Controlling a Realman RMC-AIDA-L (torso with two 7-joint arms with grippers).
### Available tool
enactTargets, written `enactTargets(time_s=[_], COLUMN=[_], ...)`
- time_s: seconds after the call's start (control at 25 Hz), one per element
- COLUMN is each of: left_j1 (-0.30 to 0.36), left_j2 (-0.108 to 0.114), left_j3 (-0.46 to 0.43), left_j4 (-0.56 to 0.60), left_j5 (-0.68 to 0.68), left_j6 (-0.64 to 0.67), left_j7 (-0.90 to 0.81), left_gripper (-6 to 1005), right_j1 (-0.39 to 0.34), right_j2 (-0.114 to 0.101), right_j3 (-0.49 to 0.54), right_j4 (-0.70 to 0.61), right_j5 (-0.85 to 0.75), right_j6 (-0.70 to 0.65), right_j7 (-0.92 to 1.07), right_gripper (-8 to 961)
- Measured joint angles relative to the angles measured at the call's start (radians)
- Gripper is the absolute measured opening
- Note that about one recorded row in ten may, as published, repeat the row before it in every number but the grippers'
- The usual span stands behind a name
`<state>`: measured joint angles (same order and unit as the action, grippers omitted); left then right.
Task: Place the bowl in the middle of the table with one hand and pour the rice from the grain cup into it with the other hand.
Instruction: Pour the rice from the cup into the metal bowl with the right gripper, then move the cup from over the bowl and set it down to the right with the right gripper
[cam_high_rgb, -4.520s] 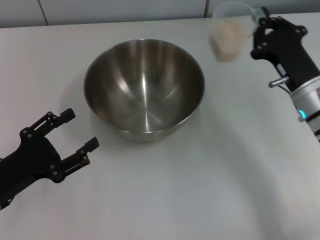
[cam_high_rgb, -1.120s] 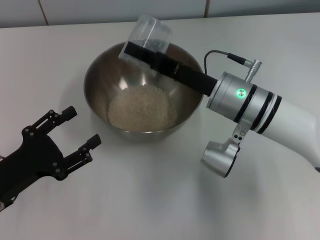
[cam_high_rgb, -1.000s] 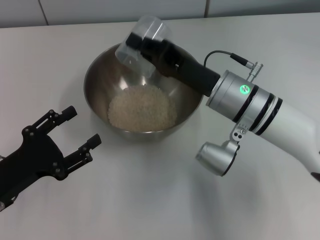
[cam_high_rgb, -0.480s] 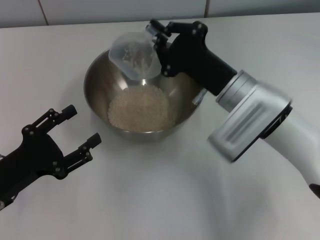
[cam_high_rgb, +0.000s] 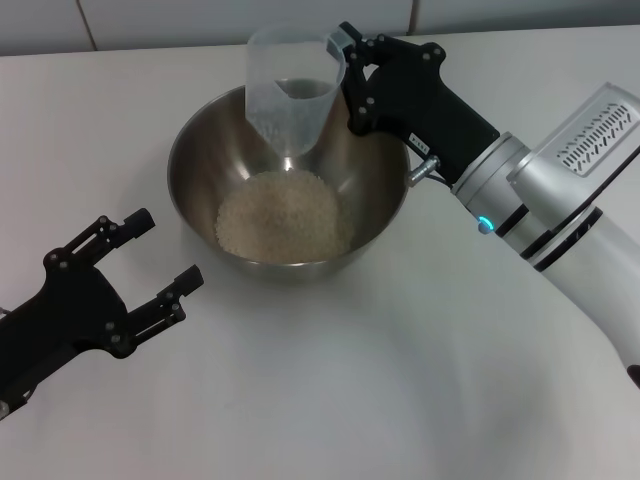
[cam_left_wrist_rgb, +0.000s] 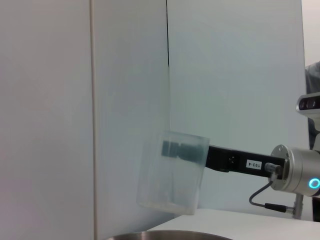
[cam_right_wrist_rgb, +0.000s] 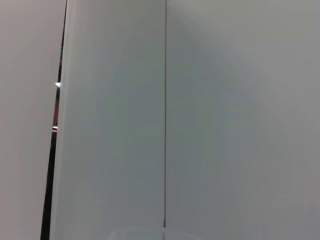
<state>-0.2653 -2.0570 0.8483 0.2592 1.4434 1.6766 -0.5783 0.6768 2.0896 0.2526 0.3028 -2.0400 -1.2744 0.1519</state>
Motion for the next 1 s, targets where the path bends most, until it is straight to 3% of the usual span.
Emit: enactTargets(time_s=[0.44, 0.8, 1.0], left_j1=[0.000, 0.000, 0.000], left_j2=[0.000, 0.000, 0.000], left_j3=[0.000, 0.000, 0.004], left_j4=[0.000, 0.000, 0.000], left_j5=[-0.001, -0.001, 0.004], left_j6=[0.003, 0.009, 0.011], left_j7=[0.000, 0.000, 0.000], left_gripper=[790, 789, 789], right_j1=[-0.018, -0.141, -0.170], right_j2=[0.001, -0.003, -0.003], right_j3=[0.033, 0.285, 0.348], right_j4=[-0.005, -0.061, -0.111], right_j5=[0.000, 0.000, 0.000], right_j6=[-0.008, -0.032, -0.026], right_j7=[0.000, -0.054, -0.055], right_gripper=[18, 18, 17])
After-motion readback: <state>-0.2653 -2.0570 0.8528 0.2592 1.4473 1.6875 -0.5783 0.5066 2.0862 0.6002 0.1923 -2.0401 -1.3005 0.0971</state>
